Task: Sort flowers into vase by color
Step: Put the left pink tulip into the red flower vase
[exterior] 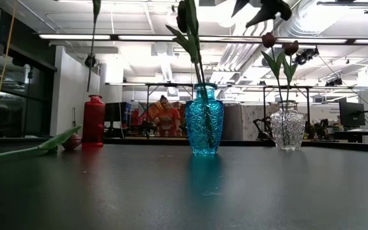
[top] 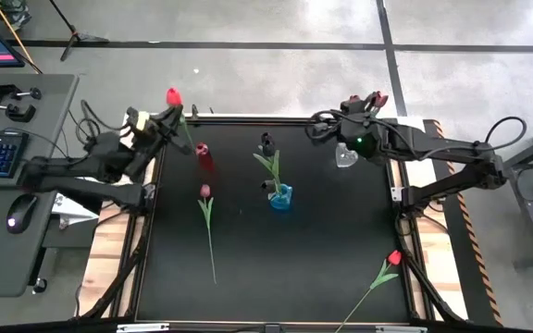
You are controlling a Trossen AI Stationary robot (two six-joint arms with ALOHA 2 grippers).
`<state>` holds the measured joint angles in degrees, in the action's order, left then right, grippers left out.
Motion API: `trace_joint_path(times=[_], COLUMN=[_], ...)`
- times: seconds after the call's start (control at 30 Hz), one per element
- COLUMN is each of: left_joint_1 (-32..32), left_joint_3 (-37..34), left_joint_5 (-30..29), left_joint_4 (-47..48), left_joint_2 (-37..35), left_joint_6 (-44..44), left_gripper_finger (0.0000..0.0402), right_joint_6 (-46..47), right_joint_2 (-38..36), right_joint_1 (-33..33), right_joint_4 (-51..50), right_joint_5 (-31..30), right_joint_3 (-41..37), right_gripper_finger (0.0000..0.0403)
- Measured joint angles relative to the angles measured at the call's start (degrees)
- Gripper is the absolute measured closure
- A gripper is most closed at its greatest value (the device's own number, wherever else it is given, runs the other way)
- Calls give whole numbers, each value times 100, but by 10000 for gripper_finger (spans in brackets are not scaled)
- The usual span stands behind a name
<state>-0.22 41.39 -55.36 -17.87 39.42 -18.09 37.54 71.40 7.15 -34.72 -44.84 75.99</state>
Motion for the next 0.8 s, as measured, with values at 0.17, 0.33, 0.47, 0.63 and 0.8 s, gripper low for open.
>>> trace_joint_path(times=[0.17,0.33,0.47,0.63,0.8], left_joint_1=[1229,1837,1918,1918,1845], left_joint_3=[-11,-8,-7,0,8], left_joint_5=[877,1450,1494,1485,1411], left_joint_4=[452,81,230,470,441], left_joint_2=[66,116,114,127,39], left_joint_6=[824,1042,1214,1114,1182], left_gripper_finger=[401,401,401,401,401], right_joint_6=[-437,-797,-850,-950,-959], right_joint_2=[33,12,12,12,12], right_joint_1=[59,166,220,290,416], right_joint_4=[646,1102,1174,1150,1149], right_joint_5=[37,43,73,72,84], right_joint_3=[0,0,0,0,0], right_gripper_finger=[158,158,158,158,158])
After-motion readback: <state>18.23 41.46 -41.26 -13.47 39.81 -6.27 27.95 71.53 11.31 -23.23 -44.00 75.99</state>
